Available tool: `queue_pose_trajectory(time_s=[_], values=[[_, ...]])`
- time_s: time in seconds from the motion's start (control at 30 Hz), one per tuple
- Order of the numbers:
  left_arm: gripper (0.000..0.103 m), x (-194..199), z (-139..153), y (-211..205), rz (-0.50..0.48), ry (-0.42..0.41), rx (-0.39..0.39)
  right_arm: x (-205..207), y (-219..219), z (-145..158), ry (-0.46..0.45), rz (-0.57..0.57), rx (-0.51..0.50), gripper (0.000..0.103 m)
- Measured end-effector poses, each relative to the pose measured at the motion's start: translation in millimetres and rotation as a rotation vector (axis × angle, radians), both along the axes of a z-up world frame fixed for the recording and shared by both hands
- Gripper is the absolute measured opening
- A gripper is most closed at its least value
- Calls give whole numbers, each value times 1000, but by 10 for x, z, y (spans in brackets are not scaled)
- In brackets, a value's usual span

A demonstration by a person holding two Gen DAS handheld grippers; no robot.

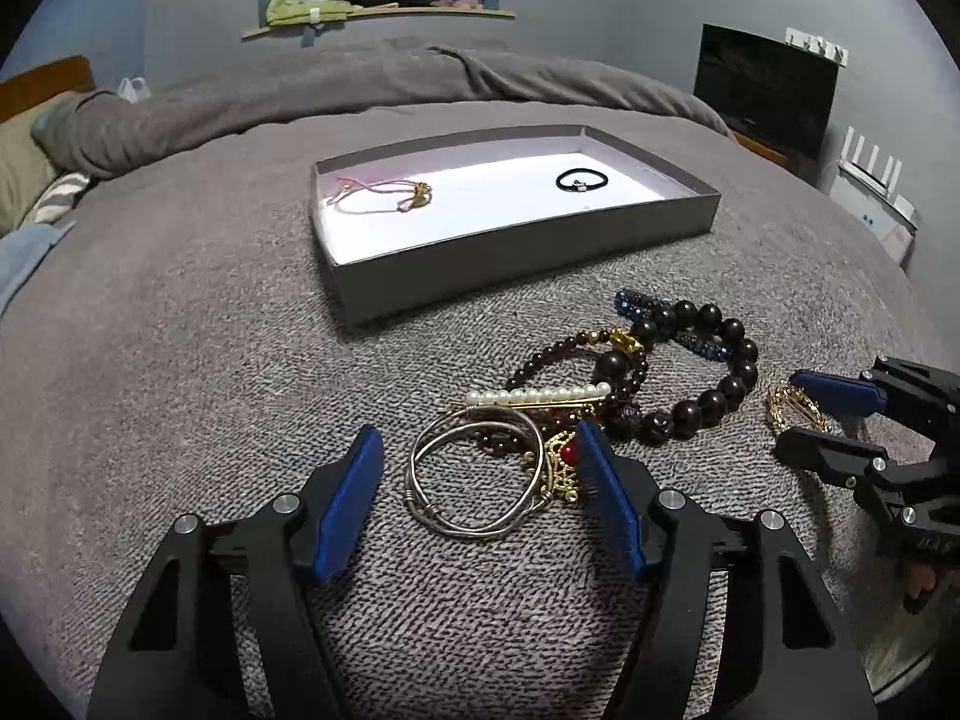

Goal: Organize jewelry
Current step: 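Grasp the silver bangle with the left tool while the right tool grasps the gold ring hairpin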

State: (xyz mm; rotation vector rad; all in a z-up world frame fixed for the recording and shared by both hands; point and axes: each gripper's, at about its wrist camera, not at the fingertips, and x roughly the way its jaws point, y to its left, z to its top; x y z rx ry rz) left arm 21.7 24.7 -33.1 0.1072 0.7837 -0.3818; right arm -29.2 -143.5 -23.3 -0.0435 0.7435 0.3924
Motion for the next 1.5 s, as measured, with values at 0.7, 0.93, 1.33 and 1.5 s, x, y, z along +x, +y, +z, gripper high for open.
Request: queue_pose_trajectory(time_s=[0.7, 0.93, 1.33, 1.5], values=[[51, 4, 105, 80, 26, -30, -38, 2, -24, 20, -8, -2, 10, 42], [51, -14, 162, 88, 21, -59, -60, 11, -53, 29, -13, -11, 17, 42], [56, 252, 85, 361, 190, -37, -23, -4, -72, 30, -12, -11, 21, 42], [63, 216, 98, 448, 198, -40, -22, -10, -86, 34, -14, -15, 22, 42]])
